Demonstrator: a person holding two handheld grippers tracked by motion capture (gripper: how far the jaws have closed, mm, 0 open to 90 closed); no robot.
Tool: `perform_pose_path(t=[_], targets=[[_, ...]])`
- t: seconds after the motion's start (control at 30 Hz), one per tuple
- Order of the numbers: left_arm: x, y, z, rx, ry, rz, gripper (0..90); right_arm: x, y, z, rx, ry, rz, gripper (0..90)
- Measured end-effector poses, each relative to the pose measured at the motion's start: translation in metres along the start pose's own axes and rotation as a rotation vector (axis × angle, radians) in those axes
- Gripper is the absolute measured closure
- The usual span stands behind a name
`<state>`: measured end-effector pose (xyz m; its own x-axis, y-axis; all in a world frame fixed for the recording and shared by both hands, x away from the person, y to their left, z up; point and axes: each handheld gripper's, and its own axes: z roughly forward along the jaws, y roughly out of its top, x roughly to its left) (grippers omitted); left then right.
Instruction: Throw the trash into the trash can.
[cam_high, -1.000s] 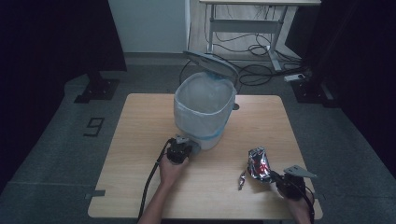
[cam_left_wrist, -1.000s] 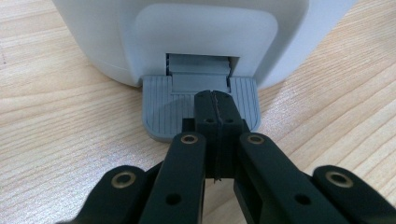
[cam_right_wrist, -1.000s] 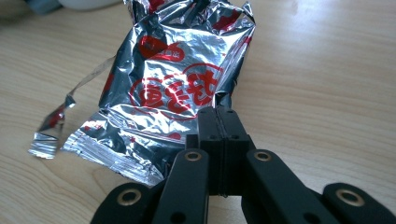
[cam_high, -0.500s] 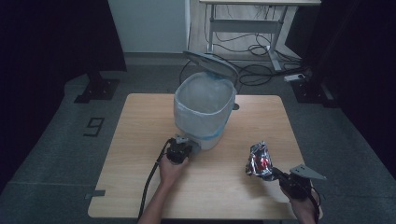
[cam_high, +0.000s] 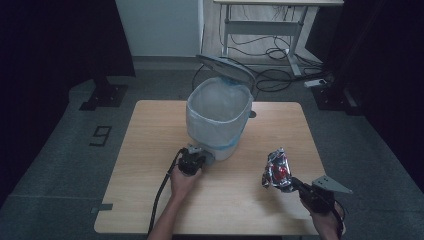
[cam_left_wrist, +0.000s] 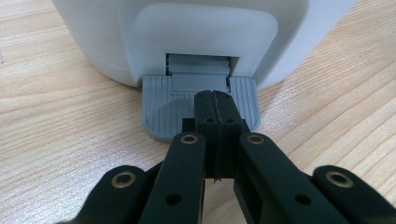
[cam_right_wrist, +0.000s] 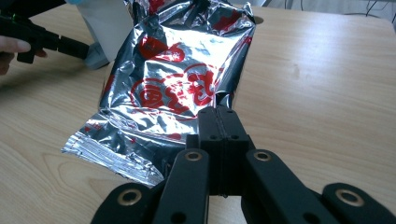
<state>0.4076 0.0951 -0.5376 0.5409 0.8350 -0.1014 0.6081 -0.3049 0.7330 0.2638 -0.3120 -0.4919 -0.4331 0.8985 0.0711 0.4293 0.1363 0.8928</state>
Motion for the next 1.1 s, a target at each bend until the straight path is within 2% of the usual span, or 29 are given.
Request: perform_pose_path(t=[0.4,0.73,1.1], targets=[[0.003,0.000,0.000,0.000,-0.017,-0.005,90.0,0.004,0.013,-0.001,-0.023,0.004,-0.025,89.4],[0.003,0.001,0.000,0.005,-0.021,-0.008,90.0,0.011,0.046,-0.003,-0.071,0.032,-0.062,89.4],[0.003,0.003,0.000,0.024,-0.021,0.000,90.0,0.023,0.073,0.001,-0.077,0.071,-0.082,89.5]])
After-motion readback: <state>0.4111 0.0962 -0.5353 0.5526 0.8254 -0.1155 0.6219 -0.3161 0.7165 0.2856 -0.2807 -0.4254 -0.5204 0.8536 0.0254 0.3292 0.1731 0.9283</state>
